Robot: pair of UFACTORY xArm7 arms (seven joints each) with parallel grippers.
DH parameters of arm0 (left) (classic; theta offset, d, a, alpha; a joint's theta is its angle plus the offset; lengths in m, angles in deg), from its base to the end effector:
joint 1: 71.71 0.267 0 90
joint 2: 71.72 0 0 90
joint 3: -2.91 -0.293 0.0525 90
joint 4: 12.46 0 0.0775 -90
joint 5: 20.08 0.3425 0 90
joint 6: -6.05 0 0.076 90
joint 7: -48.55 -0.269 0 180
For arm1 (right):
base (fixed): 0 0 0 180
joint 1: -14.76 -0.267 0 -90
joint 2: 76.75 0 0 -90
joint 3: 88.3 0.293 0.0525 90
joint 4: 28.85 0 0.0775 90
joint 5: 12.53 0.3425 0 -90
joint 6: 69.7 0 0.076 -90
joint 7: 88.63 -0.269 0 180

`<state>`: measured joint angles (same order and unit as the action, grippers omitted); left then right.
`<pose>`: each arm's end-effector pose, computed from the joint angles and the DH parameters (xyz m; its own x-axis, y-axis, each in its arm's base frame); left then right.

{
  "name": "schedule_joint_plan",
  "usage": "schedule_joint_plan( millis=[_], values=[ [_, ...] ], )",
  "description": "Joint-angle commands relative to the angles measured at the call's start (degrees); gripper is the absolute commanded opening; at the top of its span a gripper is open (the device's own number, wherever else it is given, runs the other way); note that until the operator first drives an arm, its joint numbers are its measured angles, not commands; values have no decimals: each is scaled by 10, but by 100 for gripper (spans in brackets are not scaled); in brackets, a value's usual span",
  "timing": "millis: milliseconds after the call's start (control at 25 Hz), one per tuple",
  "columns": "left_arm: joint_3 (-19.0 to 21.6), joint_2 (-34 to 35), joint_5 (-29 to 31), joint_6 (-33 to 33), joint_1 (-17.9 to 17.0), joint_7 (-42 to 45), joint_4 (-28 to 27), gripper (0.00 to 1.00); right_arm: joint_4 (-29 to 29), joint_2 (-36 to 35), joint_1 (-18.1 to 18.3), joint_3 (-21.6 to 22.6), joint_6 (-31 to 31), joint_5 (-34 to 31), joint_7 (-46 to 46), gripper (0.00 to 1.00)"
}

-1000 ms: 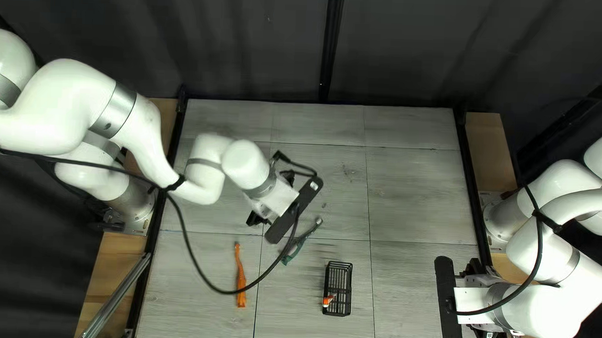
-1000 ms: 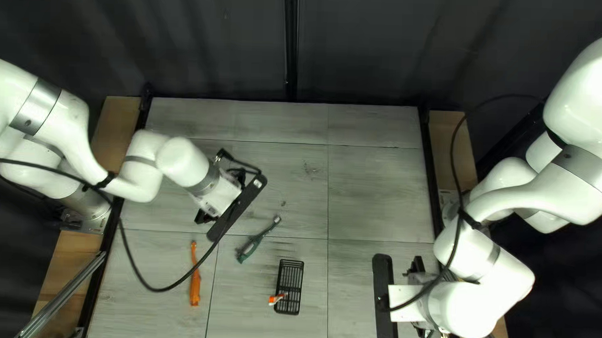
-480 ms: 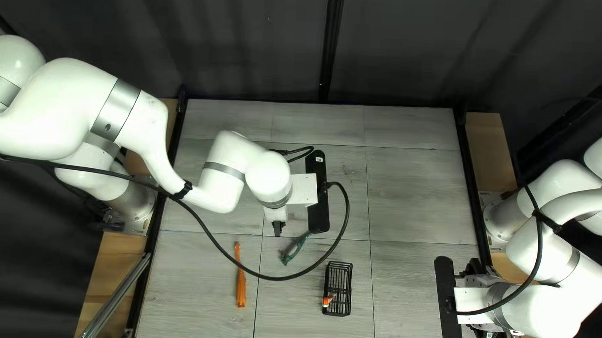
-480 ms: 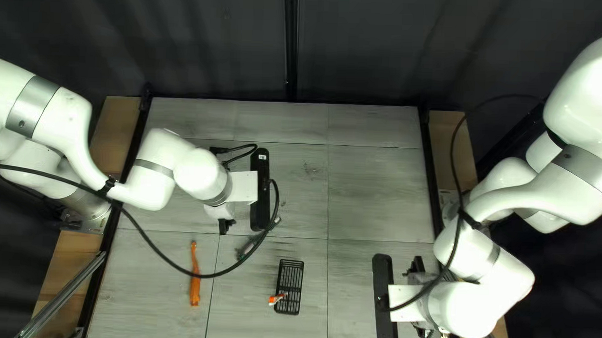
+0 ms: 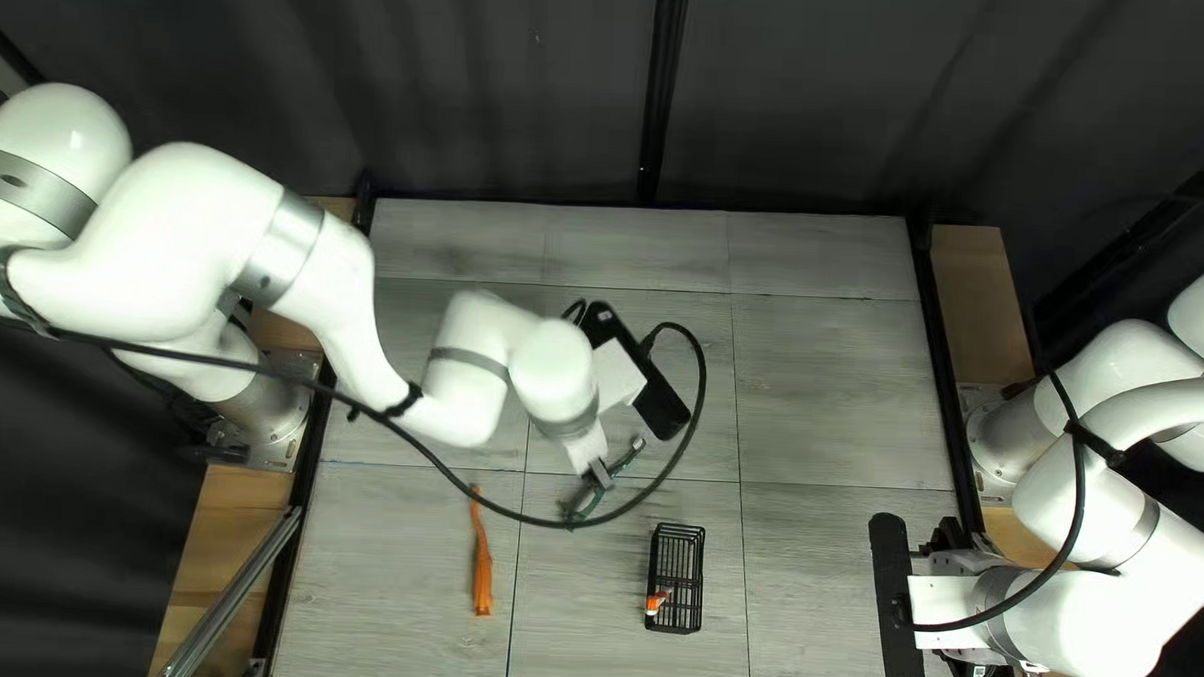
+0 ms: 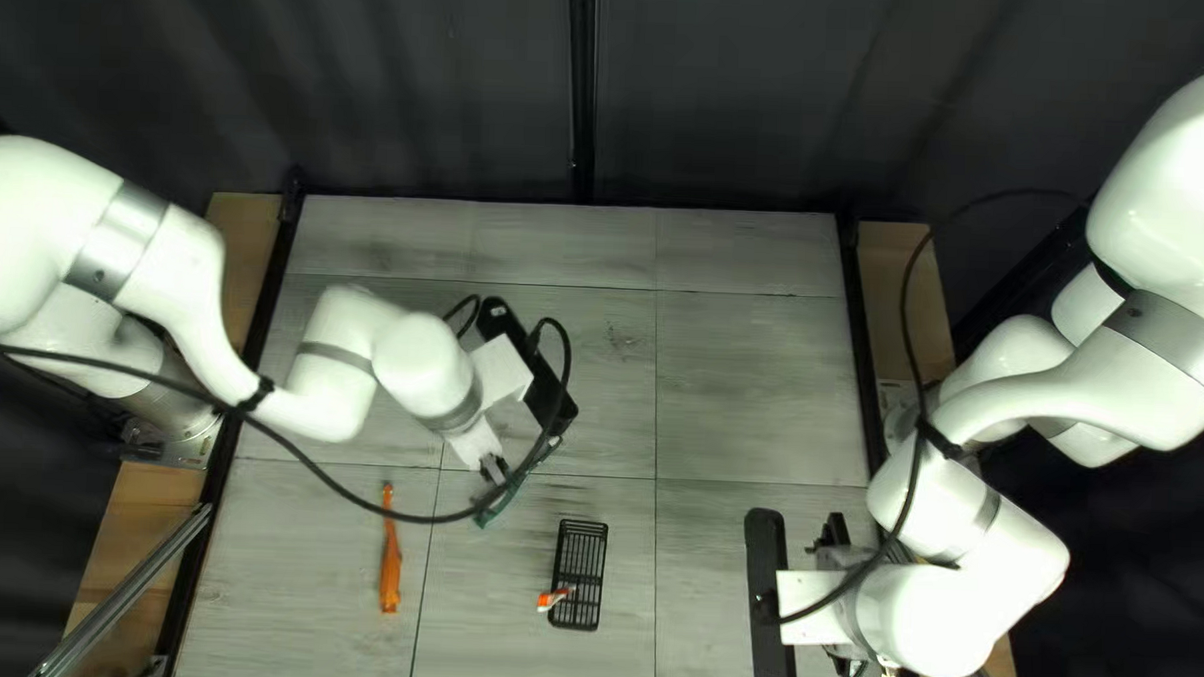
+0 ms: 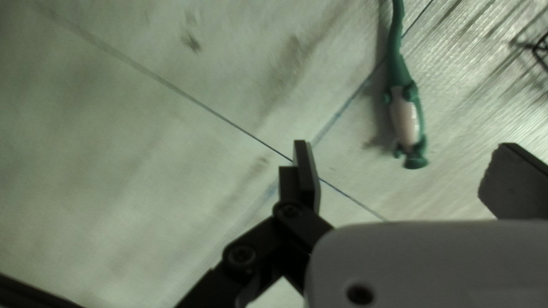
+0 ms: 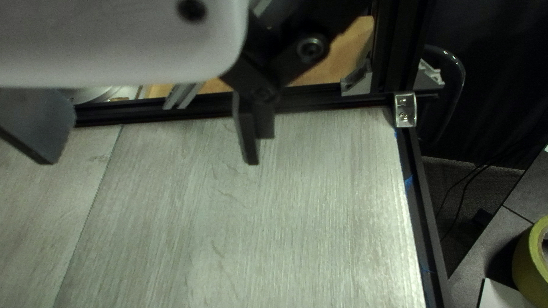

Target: Pick up toothbrushes and insert them into a toothbrush holder

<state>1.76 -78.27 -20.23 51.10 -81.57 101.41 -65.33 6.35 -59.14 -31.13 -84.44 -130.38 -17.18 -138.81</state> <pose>0.4633 -0.0710 0.1044 0.7162 0.6978 0.0137 0.6975 -0.7163 0.0174 0.2216 0.2314 0.1407 0.9992 0.0306 -0.0243 0.0341 -0.9863 0.1616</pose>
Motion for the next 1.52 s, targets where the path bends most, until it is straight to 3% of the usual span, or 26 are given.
schedule_joint_plan(
  millis=[40, 280, 520, 920, 1040, 1120, 1200, 1520],
  values=[
    [24, -34, 2, 16, -25, 0, -33, 100, 0, 0, 0, 0, 0, 0, 0, 100],
    [24, -34, 2, 16, -25, 0, -33, 100, 0, 0, 0, 0, 0, 0, 0, 100],
    [12, -10, 13, -130, -25, 59, 63, 100, 0, 0, 0, 0, 0, 0, 0, 100],
    [9, -61, 14, -245, -48, 168, 91, 100, 0, 0, 0, 0, 0, 0, 0, 100],
    [23, -69, -14, -280, -37, 153, 105, 98, 0, 0, 0, 0, 0, 0, 0, 100],
    [32, -67, -31, -294, -27, 138, 112, 82, 0, 0, 0, 0, 0, 0, 0, 100],
    [40, -65, -46, -303, -19, 124, 119, 78, 0, 0, 0, 0, 0, 0, 0, 100],
    [62, -79, -82, -320, 8, 89, 126, 87, 0, 0, 0, 0, 0, 0, 0, 100]
  ],
)
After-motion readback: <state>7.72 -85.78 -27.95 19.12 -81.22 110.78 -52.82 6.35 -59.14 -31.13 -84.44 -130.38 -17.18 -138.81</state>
